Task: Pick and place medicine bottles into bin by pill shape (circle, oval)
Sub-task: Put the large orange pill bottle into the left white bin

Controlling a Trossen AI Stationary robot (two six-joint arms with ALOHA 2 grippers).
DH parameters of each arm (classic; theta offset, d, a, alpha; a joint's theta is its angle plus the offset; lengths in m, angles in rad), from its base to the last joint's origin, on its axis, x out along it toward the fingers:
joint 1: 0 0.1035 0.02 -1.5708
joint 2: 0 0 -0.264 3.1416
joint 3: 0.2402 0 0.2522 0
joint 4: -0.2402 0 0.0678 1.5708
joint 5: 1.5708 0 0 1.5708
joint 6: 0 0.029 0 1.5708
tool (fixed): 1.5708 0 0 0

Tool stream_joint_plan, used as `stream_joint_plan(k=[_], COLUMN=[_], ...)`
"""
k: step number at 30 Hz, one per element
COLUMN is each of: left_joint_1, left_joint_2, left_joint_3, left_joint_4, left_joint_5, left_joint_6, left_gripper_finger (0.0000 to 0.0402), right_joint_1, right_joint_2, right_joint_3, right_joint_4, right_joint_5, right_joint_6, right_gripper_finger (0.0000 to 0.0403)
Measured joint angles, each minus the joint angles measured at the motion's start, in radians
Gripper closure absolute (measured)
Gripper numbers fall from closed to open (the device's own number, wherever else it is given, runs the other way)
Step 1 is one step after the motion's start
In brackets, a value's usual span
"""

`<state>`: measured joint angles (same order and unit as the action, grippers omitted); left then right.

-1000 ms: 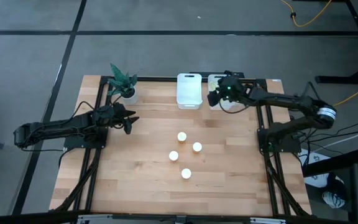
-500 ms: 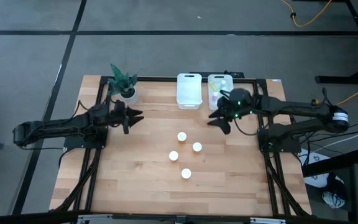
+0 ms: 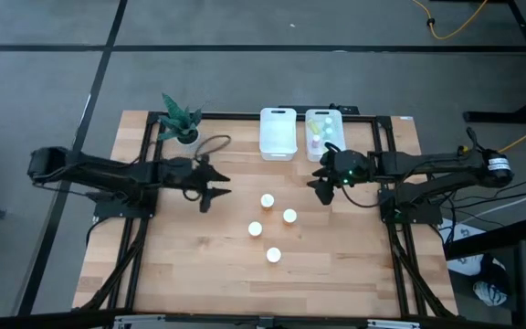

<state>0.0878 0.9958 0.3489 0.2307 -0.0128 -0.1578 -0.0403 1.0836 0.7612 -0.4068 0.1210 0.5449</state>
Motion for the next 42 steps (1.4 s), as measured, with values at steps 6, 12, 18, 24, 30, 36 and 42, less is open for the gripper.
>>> stream_joint_plan(k=[6, 12, 18, 24, 30, 36, 42], left_joint_1=[-0.011, -0.025, -0.025, -0.025, -0.026, -0.036, -0.037], left_joint_2=[0.190, 0.387, 0.519, 0.562, 0.562, 0.575, 0.655], left_joint_3=[0.124, 0.289, 0.430, 0.474, 0.475, 0.475, 0.475], left_joint_4=[-0.007, -0.065, -0.188, -0.191, -0.180, -0.236, -0.213], left_joint_5=[-0.002, 0.010, 0.008, -0.004, -0.004, -0.005, 0.010], left_joint_6=[-0.018, 0.071, 0.141, 0.136, 0.150, 0.226, 0.247], left_gripper_finger=[0.0220, 0.0218, 0.0190, 0.0176, 0.0175, 0.0175, 0.0175], right_joint_1=[0.007, 0.007, 0.007, 0.007, 0.007, 0.007, 0.007], right_joint_2=[0.000, 0.000, 0.000, 0.000, 0.000, 0.000, 0.000], right_joint_3=[0.000, 0.000, 0.000, 0.000, 0.000, 0.000, 0.000], right_joint_4=[-0.012, -0.017, -0.058, -0.104, -0.115, -0.116, -0.116], right_joint_5=[0.002, 0.002, 0.000, -0.001, -0.001, -0.001, 0.000], right_joint_6=[0.001, 0.000, -0.002, -0.007, -0.054, -0.056, -0.054], right_gripper_finger=[0.0187, 0.0187, 0.0187, 0.0187, 0.0187, 0.0187, 0.0187])
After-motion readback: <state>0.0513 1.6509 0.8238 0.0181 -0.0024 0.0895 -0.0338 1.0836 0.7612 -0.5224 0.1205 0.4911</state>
